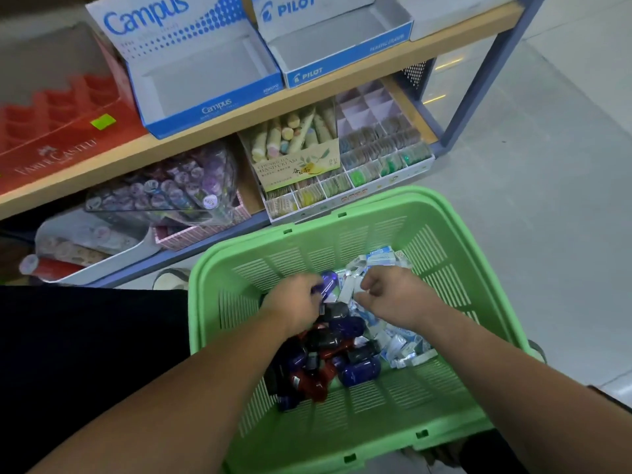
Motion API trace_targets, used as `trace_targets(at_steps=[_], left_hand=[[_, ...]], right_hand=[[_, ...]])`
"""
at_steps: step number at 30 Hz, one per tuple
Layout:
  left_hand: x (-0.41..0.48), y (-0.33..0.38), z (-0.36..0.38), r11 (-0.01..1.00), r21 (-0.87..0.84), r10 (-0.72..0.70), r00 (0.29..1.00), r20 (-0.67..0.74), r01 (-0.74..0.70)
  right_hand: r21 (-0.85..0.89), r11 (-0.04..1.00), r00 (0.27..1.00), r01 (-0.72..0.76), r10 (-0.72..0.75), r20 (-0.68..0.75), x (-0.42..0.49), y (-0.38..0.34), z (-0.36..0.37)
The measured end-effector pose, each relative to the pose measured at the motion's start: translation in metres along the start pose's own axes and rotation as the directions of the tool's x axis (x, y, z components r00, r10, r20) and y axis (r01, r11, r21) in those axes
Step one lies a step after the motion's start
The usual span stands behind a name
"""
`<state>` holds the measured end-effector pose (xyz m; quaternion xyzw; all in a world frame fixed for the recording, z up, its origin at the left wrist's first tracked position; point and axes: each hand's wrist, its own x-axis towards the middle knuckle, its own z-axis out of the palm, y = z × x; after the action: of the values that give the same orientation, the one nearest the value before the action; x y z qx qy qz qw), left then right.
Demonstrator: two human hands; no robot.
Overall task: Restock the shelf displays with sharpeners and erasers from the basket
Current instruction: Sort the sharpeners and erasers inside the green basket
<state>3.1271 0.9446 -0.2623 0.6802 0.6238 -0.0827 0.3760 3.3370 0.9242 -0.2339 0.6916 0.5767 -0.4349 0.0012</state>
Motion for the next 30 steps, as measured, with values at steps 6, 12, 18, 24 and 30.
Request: trace_targets(at_steps=[6,12,18,24,30], left_hand=[[-0.004,-0.034,0.015,0.918,0.374,0.132,0.991,0.027,-0.132],[0.005,-0.025,0.013,0.897,0.435,0.121,0.99,-0.077,-0.076],[0.015,-0.01,0.031,0.97,0.184,0.173,0.983,-0.065,-0.159],[0.028,0.0,0.049,0.966,-0.078,-0.257,0.958,-0.129,0.248],[0.027,0.0,0.063,0.902,-0.311,-0.372,0.905,-0.204,0.3]], right_hand=[[-0.279,0.938,0.96,0.204,-0.248,-0.132,0.011,-0.003,0.027],[-0.37,0.895,0.957,0.251,-0.286,-0.043,0.023,0.005,0.035],[-0.364,0.895,0.86,0.258,-0.384,-0.335,0.027,0.021,0.044],[-0.313,0.923,0.857,0.223,-0.339,-0.388,0.032,0.031,0.042],[-0.262,0.943,0.894,0.207,-0.291,-0.341,0.039,0.031,0.038]])
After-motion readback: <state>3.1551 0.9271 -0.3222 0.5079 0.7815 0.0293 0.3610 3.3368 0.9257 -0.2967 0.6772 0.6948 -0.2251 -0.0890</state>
